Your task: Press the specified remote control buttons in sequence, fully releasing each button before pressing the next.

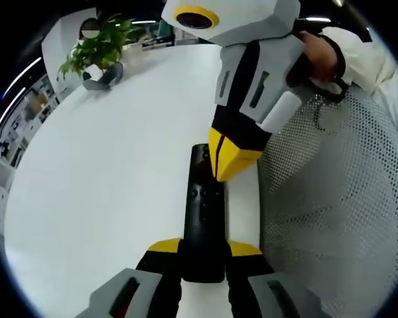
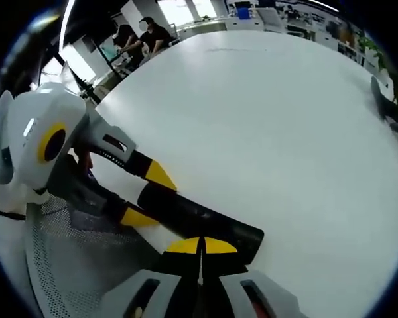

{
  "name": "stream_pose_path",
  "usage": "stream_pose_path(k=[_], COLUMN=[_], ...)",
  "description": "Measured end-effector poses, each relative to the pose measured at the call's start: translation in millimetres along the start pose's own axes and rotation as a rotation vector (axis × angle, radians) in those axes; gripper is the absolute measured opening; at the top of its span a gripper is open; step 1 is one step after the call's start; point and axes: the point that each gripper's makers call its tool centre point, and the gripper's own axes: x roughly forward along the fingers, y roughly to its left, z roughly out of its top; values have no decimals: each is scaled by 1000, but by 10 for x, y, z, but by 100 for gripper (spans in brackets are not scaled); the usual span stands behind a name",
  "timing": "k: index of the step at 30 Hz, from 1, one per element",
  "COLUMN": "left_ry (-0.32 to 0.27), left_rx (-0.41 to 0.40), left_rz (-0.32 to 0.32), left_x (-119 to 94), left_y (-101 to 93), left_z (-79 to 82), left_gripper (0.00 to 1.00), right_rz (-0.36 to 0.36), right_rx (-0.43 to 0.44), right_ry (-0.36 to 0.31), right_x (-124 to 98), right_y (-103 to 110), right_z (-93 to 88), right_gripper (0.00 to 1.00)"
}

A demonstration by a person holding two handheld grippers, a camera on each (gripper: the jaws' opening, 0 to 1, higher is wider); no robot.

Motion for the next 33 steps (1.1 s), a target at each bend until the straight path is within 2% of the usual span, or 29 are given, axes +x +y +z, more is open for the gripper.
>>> stream_pose_path(k=[16,23,28,33], left_ry=[13,14,13,17], left_rx=[12,20,15,11], left_rz=[-3,-4,-1,-2], left_x=[2,1,1,3], left_y=[-2,-6,-5,-2], left_z=[5,5,4,5], left_gripper=[24,24,24,24], right_rz=[-2,9,3,23], right_rx=[33,70,45,74], right_ry=[33,30,28,25], right_x=[16,19,23,12], right_y=[-27,-42,-35,-45], right_z=[-34,-34,-27,-23], right_gripper=[0,0,0,0])
